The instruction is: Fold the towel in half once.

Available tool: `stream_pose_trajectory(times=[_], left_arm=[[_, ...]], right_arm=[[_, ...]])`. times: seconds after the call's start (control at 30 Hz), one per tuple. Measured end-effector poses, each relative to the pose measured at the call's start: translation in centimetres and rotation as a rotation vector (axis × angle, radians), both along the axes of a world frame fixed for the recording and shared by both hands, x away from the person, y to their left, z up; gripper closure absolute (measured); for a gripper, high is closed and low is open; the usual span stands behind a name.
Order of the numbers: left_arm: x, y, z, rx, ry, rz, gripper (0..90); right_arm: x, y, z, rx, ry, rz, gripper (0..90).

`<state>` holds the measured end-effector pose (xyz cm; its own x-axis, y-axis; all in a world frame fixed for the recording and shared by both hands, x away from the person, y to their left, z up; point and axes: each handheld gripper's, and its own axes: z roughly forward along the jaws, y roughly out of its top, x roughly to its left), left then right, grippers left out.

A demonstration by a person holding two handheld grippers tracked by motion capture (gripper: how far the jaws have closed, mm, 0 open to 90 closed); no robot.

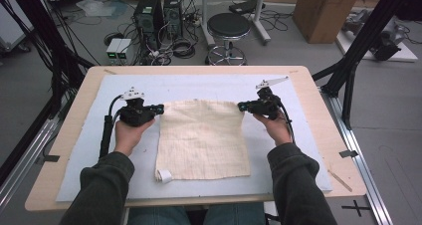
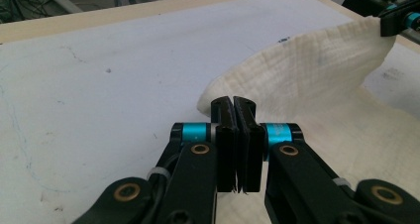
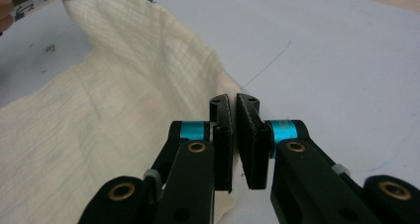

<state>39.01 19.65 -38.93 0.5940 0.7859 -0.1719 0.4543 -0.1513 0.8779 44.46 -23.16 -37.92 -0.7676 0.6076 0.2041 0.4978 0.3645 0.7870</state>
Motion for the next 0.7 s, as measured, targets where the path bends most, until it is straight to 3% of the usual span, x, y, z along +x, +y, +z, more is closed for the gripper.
stream_pose_trajectory(times=[0.3,0.7], left_arm=[[-1.2,0.3,-0.2,0.01,-0.008,-0.025,87.7],[-3.0,0.5,-0.8,0.034,-0.017,-0.057,87.7]], right_arm=[[-1.2,-0.2,-0.5,0.008,0.007,0.026,85.1],[-2.6,0.0,0.3,0.002,-0.013,0.072,85.1]])
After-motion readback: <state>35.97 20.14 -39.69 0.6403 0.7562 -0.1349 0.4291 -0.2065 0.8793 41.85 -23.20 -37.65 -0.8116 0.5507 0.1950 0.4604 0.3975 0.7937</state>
